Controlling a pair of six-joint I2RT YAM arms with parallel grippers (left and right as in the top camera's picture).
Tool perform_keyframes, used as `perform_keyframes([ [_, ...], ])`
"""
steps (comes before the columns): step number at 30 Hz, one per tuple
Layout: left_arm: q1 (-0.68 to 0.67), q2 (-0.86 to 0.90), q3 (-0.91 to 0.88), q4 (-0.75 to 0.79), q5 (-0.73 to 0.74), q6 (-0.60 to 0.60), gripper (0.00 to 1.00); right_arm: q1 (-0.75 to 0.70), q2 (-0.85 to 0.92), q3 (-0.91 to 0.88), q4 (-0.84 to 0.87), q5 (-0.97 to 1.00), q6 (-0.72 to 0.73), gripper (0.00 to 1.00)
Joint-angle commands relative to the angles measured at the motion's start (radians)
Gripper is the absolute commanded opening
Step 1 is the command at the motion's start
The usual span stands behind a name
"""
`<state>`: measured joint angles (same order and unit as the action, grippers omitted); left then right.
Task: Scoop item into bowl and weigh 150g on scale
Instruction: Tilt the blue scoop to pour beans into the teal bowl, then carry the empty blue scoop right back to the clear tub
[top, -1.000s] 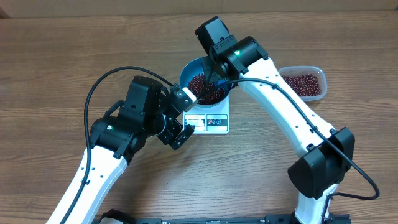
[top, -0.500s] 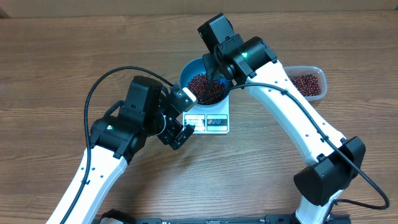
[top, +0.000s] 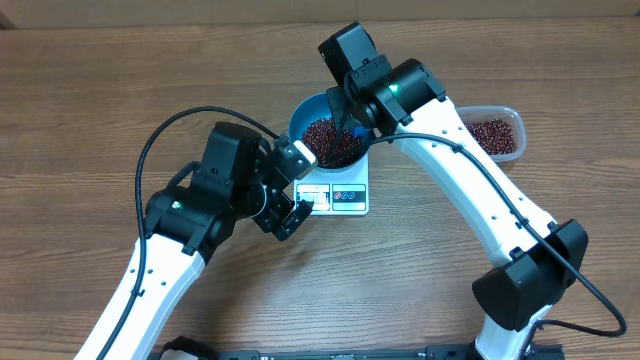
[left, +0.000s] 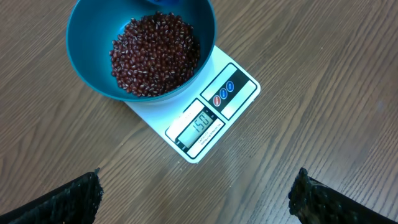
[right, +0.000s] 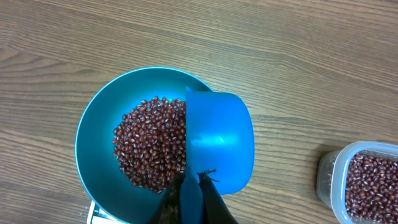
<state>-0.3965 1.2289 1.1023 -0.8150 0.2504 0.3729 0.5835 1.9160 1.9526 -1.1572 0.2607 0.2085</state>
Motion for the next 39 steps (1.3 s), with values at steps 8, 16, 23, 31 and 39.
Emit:
perform_keyframes([
  [8,0.005,0.000,0.006,0.003,0.002,-0.007,0.99,0.004,-0.035,0.033,0.003,-0.037,0.004,0.04],
  [16,0.005,0.000,0.006,0.003,0.001,-0.007,1.00,0.004,-0.035,0.033,0.003,-0.038,0.008,0.04],
  [23,0.005,0.000,0.006,0.003,0.001,-0.007,0.99,-0.009,-0.035,0.033,-0.001,-0.100,0.032,0.04],
  [31,0.005,0.000,0.006,0.003,0.002,-0.007,1.00,-0.093,-0.037,0.034,-0.003,-0.283,0.095,0.04],
  [39,0.005,0.000,0.006,0.003,0.001,-0.007,1.00,-0.216,-0.037,0.075,-0.003,-0.515,0.106,0.04],
])
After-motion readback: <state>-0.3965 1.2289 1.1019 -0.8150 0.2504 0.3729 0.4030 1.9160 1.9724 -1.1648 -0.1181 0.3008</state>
